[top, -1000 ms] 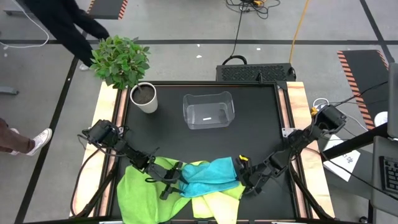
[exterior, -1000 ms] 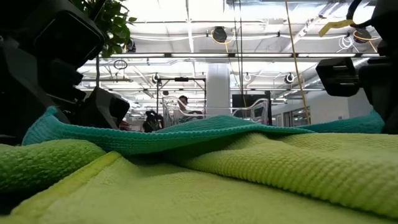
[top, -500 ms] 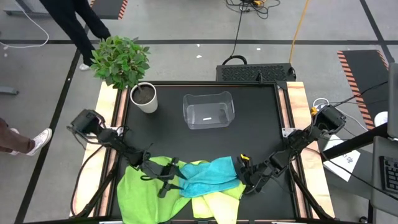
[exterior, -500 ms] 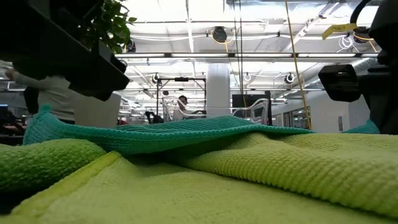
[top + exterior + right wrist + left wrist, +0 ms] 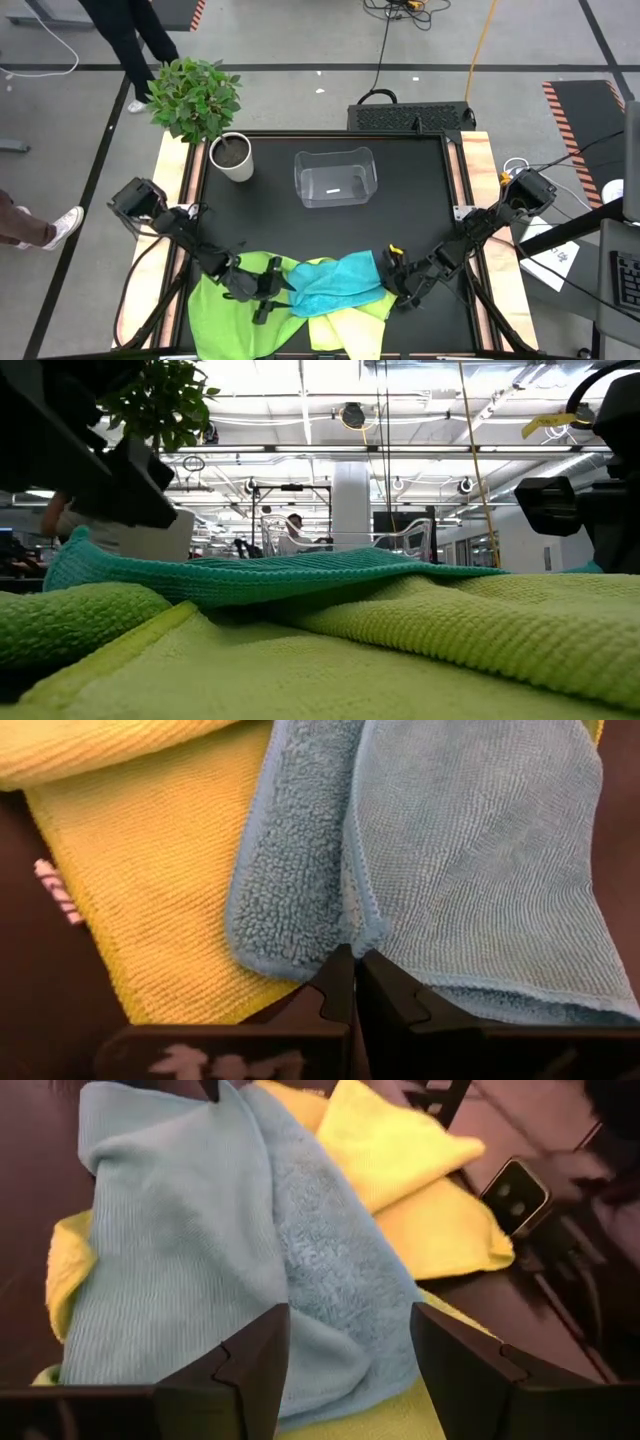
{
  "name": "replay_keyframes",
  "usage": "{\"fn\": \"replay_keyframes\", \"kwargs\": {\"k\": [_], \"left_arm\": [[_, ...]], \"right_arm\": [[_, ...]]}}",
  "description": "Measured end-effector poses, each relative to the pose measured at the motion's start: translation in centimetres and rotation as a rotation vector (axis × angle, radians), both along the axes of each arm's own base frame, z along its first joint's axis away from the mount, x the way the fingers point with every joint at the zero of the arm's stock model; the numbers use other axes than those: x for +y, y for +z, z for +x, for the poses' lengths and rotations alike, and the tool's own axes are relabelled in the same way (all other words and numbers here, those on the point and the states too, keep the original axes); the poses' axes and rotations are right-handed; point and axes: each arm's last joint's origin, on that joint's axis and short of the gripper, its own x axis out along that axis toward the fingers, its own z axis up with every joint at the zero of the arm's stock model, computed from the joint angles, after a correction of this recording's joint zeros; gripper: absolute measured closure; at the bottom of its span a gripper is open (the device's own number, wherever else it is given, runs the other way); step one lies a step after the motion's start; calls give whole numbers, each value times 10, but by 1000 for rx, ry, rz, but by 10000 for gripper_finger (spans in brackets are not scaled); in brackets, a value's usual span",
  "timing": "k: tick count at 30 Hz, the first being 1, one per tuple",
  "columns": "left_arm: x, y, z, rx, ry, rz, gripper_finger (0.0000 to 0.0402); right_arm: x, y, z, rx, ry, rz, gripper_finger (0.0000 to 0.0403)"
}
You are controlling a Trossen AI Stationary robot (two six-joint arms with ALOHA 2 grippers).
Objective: Fold microfiber towels
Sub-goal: Fold the blue towel
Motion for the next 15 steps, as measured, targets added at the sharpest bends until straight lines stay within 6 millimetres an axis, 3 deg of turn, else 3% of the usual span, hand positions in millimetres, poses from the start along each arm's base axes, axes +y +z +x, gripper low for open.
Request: {"fn": "replay_keyframes", "kwargs": {"k": [5,15], "left_arm": [[-10,0,-7,77,80,213,190],[-8,2,-3,52,168,157,190]], "right_arm": [[0,0,0,2,-3,2,403],[0,0,0,-3,-10,14,403]]}}
